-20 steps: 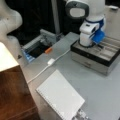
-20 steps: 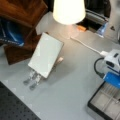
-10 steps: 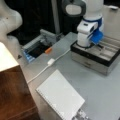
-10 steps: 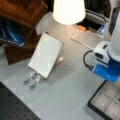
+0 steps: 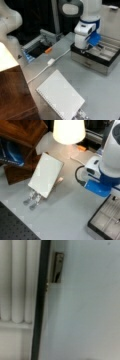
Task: Open the box. Pick up the pen. Place the pen in the box. Pick up the book. Place the book on the shelf.
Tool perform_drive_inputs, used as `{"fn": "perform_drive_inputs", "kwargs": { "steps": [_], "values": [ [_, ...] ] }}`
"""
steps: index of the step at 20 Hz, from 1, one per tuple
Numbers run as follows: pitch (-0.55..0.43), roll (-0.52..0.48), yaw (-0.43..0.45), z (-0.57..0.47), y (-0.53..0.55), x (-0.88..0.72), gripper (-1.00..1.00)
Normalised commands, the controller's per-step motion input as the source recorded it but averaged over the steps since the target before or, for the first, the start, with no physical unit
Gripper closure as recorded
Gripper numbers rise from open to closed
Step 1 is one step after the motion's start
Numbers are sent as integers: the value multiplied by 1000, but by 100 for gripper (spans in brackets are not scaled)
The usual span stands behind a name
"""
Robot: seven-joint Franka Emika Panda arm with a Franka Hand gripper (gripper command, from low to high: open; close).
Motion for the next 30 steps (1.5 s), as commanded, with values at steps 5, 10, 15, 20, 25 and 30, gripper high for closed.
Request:
{"fn": "perform_drive_inputs", "kwargs": {
  "steps": [5, 10, 15, 20, 25, 30],
  "values": [
    [58, -240, 257, 136, -459, -55, -100],
    [60, -265, 206, 110, -442, -75, -100],
    [9, -377, 210, 16, -235, -41, -100],
    [-21, -532, 201, -25, -171, -44, -100],
    [-42, -531, 134, -53, -93, -55, -100],
    [-62, -495, 111, -67, -96, -50, -100]
  ]
}}
